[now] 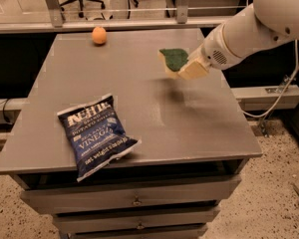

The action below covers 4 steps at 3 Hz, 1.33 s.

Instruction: Move sponge near blue chip bag

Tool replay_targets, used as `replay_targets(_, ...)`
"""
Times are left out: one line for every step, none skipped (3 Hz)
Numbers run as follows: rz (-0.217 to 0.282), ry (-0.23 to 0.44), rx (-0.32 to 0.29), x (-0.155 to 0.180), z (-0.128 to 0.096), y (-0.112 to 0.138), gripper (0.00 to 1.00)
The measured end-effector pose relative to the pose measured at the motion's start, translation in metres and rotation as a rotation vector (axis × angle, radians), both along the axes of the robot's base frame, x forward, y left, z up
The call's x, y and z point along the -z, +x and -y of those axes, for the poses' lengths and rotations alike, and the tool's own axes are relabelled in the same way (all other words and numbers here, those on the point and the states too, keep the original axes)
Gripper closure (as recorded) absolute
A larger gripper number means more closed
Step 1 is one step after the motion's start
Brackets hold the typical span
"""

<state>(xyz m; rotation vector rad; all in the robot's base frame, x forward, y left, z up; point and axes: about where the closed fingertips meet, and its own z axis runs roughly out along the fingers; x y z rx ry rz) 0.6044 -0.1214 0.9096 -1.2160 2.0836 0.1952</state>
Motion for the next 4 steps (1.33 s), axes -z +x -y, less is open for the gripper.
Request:
replay_targets(-0.005,-0.012,-0.132,-0.004,-0.027,-0.03,1.0)
replay_targets(-0.022,-0.039,-0.25,0.006,-0.056,-0.055,1.0)
replay_targets(-0.035,-0.079,-0.333,0.019,-0.075,-0.071,0.82)
replay_targets(-0.037,-0.115,-0.379,0.03,-0.085,-0.08,0.59)
